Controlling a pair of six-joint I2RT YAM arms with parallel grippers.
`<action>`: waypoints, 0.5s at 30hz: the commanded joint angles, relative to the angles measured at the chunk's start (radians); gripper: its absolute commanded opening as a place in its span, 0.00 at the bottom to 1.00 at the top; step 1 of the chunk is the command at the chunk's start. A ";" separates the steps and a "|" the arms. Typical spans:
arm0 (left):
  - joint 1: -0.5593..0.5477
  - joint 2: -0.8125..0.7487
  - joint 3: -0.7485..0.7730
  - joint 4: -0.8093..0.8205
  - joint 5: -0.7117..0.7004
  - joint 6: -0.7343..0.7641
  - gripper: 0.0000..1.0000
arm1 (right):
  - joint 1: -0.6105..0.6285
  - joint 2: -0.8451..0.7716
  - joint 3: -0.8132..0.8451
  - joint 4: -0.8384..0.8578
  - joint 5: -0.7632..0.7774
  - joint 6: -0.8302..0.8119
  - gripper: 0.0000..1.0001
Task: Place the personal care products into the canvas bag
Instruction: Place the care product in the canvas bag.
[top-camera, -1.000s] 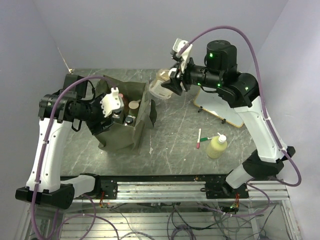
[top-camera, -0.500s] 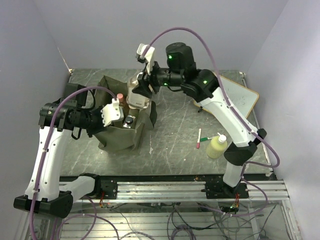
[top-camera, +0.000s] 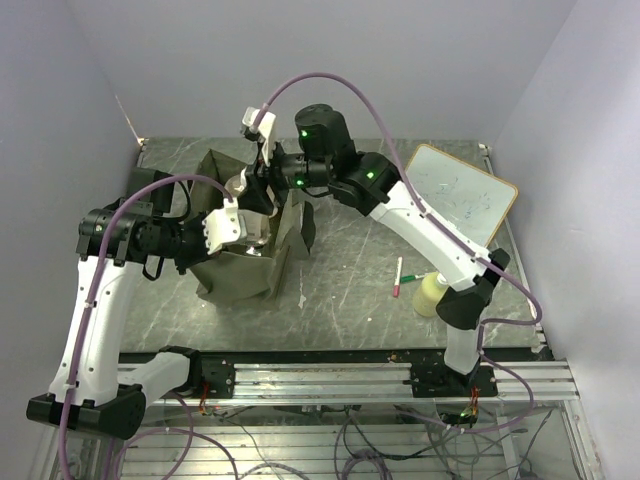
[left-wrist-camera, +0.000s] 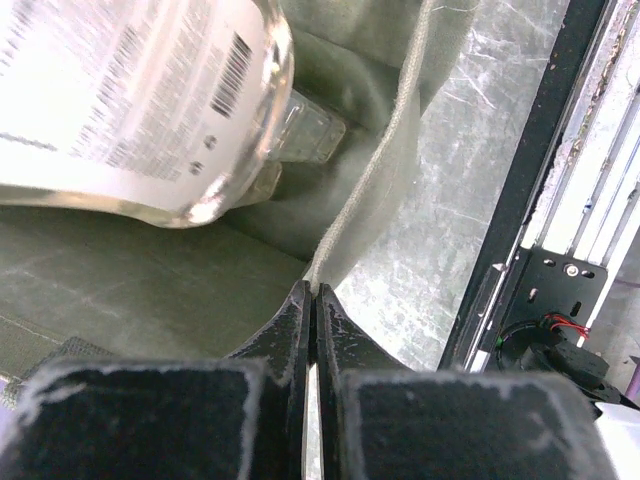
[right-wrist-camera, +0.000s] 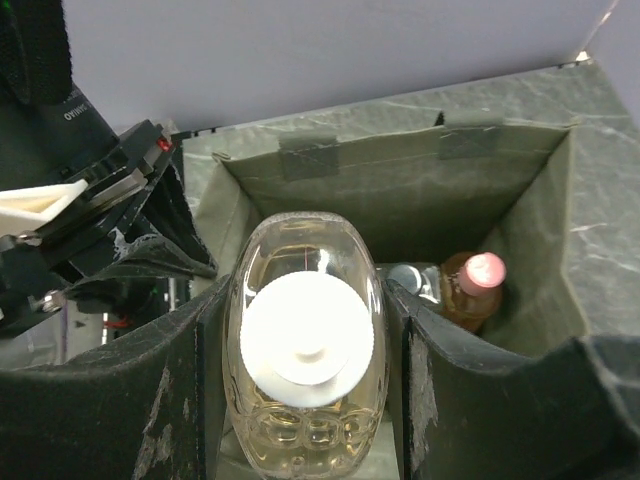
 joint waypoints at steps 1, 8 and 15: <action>-0.003 -0.020 0.003 0.015 0.068 0.001 0.07 | 0.014 -0.001 -0.028 0.189 -0.071 0.105 0.00; -0.003 -0.038 -0.006 0.027 0.076 -0.009 0.07 | 0.041 -0.022 -0.188 0.280 -0.092 0.135 0.00; -0.003 -0.053 -0.026 0.027 0.082 -0.017 0.07 | 0.069 -0.033 -0.344 0.320 -0.088 0.104 0.00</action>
